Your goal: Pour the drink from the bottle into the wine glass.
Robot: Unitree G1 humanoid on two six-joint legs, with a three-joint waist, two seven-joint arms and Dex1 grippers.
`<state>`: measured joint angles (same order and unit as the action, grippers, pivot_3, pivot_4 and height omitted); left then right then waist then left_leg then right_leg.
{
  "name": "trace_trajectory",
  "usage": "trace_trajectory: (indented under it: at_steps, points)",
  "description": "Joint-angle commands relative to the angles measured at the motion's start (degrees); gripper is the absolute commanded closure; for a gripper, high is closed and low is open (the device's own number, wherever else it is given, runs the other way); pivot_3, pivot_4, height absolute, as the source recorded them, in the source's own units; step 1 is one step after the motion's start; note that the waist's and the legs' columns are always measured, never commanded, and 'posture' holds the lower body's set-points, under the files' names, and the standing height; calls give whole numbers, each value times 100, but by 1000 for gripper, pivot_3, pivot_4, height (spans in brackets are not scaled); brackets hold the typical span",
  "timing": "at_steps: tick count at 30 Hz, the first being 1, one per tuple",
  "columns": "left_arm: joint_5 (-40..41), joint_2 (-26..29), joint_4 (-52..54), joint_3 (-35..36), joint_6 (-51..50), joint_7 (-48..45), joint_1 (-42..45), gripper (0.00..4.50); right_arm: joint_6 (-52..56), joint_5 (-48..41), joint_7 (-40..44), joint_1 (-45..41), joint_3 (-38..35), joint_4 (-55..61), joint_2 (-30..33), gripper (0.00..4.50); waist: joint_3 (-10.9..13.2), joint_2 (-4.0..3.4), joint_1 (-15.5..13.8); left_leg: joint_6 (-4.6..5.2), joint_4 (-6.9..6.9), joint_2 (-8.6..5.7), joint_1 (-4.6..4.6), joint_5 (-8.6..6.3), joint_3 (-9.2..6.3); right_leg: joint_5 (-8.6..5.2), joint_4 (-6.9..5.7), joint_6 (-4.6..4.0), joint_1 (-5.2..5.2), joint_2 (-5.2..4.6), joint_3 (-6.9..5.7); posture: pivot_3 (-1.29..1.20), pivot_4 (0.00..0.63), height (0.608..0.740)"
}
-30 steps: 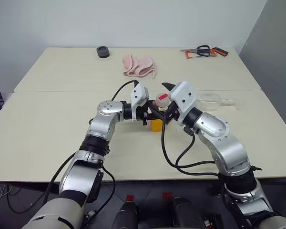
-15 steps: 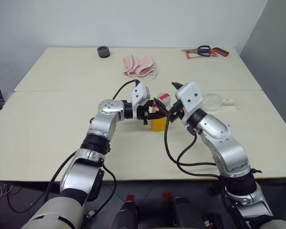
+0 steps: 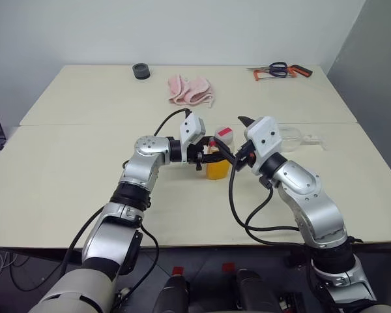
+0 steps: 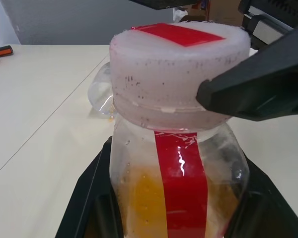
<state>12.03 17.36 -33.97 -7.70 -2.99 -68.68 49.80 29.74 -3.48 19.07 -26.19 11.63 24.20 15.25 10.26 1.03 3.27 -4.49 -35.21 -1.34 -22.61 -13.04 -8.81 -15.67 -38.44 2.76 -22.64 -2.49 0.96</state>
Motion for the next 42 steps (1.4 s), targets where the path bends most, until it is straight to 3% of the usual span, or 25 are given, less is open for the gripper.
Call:
trace_trajectory:
  at_steps: [1, 25, 42]
  points:
    - [4, 85, 81, 62, 97, -77, 113, 2649, 15, 60, -188, -13, -445, 271, 75, 316, 0, 0, 0, 0, 0, 0, 0, 0, 0, 0, 0, 0, 0, 0, 0, 0, 150, 740]
    - [-8, 74, -68, 78, 139, -30, 128, 2654, 157, 16, -65, 411, -712, 742, 599, 316, 0, 0, -3, 0, -1, -1, -1, 0, 3, -1, -7, -1, -3, -1, 2, 0, 150, 740]
    - [-29, 91, -120, 89, 179, -99, 151, 2659, 303, -305, 324, -80, 2, 746, 170, 316, 0, 0, 7, 0, -1, 2, 1, 0, 3, -3, -13, -4, -6, 2, 2, 0, 150, 740]
